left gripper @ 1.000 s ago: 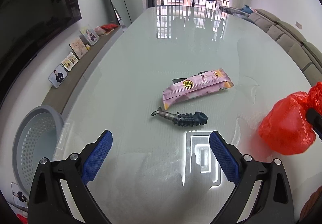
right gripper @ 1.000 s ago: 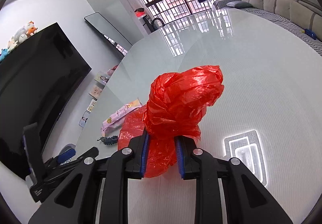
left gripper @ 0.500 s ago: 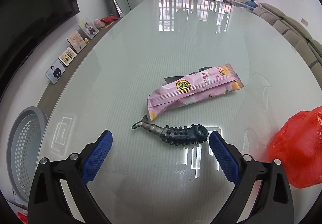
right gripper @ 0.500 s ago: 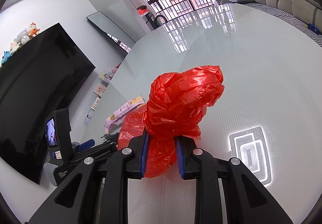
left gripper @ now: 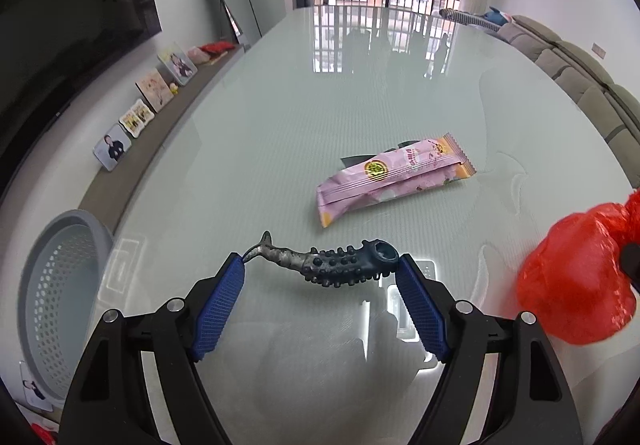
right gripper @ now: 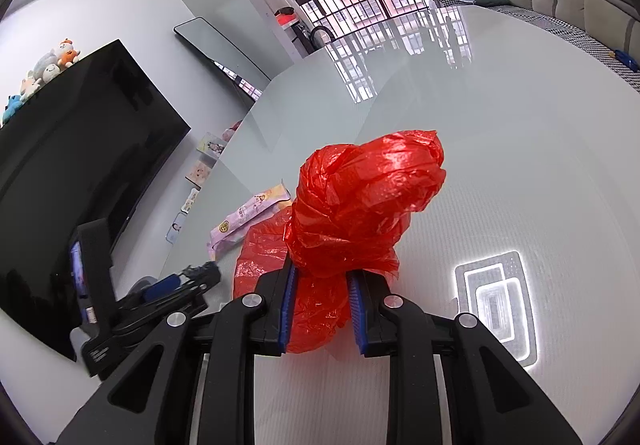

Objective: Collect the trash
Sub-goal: 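Carry the red bag and grey toy over the grey basket and open both tools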

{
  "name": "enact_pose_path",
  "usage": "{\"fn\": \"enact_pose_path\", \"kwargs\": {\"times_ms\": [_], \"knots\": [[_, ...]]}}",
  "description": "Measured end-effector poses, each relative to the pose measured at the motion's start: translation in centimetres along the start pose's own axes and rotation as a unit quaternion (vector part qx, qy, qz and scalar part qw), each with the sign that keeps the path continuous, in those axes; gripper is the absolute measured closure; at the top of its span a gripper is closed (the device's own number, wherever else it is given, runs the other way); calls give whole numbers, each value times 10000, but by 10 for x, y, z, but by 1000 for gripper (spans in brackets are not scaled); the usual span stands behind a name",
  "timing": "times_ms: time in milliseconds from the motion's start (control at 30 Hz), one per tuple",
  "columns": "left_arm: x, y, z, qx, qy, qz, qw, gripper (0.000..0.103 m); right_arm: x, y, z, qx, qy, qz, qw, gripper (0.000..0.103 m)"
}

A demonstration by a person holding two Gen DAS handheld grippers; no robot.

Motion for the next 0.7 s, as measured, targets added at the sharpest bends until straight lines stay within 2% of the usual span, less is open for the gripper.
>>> {"fn": "enact_pose_path", "kwargs": {"times_ms": [200, 367, 700], "knots": [[-22, 28, -9, -20, -162, 50, 9999, 27, 2, 10, 1, -186, 164, -20, 9997, 80], [-30, 65, -6, -218, -234, 74, 9995, 27, 11, 37, 0, -333, 422, 148, 9984, 80], [-40, 152, 8, -645, -458, 389, 9961, 27, 44, 144, 13, -1063, 674, 851, 9884, 80]]}}
Point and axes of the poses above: each gripper's, at about its wrist camera, not at the fingertips, and x roughly the way its jaws point, y to its left, z to its top, the point moved 3 cm from there along x, roughly the way its jaws point, and after that the axes turned 10 degrees about -x, right-handed, at the moved point
